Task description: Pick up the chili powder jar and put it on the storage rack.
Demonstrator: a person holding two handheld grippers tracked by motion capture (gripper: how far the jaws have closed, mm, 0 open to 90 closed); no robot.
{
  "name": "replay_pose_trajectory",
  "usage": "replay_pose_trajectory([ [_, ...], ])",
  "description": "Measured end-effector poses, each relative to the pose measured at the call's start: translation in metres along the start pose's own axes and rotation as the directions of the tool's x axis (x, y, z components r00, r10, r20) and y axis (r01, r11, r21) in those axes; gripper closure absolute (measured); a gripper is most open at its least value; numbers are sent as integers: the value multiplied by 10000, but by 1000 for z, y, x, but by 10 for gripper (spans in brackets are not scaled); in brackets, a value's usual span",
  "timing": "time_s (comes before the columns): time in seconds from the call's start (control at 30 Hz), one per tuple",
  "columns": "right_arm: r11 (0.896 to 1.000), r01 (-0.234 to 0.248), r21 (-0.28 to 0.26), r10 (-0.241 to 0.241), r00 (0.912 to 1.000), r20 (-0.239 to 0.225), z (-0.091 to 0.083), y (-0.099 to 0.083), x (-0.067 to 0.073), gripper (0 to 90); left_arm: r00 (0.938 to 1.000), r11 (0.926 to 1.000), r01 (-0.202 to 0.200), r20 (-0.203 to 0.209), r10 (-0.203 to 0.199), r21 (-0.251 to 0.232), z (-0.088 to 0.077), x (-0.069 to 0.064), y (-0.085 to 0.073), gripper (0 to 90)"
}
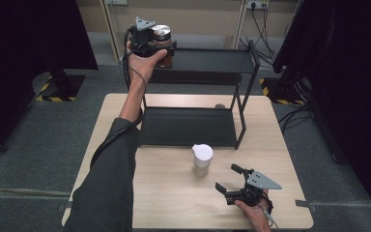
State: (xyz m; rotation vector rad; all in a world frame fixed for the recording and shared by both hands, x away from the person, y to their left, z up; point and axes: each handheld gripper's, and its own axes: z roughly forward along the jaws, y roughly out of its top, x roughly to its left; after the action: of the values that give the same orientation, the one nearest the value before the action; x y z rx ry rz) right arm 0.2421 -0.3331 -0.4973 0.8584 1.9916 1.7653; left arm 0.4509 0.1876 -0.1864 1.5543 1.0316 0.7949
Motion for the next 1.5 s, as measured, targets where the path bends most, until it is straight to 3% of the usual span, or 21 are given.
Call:
replay_pose_trajectory([
  [0.07, 10000, -13, 14, 13, 10000, -1, 0, 0, 0, 12, 9998, 9999, 121, -163, -121, 20, -1, -2, 0, 16],
  [0.2, 10000, 6, 12, -6, 10000, -1, 0, 0, 0, 12, 9999, 9998, 135, -97, -136, -115, -4, -1, -4, 6],
  [0.67, 10000, 15, 39, -15, 10000, 1, 1, 0, 0, 12, 9982, 9994, -28, 599, 49, -355, -20, 1, -15, 2],
  [0.83, 10000, 27, 46, -27, 10000, 4, 1, 0, 0, 12, 9945, 9987, -187, 1023, 234, -466, -30, 2, -20, 2],
  [1.2, 10000, -12, 24, 12, 10000, 46, 0, 0, 0, 12, 9899, 9982, -246, 1384, 318, -540, -51, 3, -26, 3],
  [1.5, 10000, -17, 30, 17, 10000, 56, 0, 0, 0, 12, 9820, 9968, -102, 1871, 249, -791, -67, 10, -44, 4],
])
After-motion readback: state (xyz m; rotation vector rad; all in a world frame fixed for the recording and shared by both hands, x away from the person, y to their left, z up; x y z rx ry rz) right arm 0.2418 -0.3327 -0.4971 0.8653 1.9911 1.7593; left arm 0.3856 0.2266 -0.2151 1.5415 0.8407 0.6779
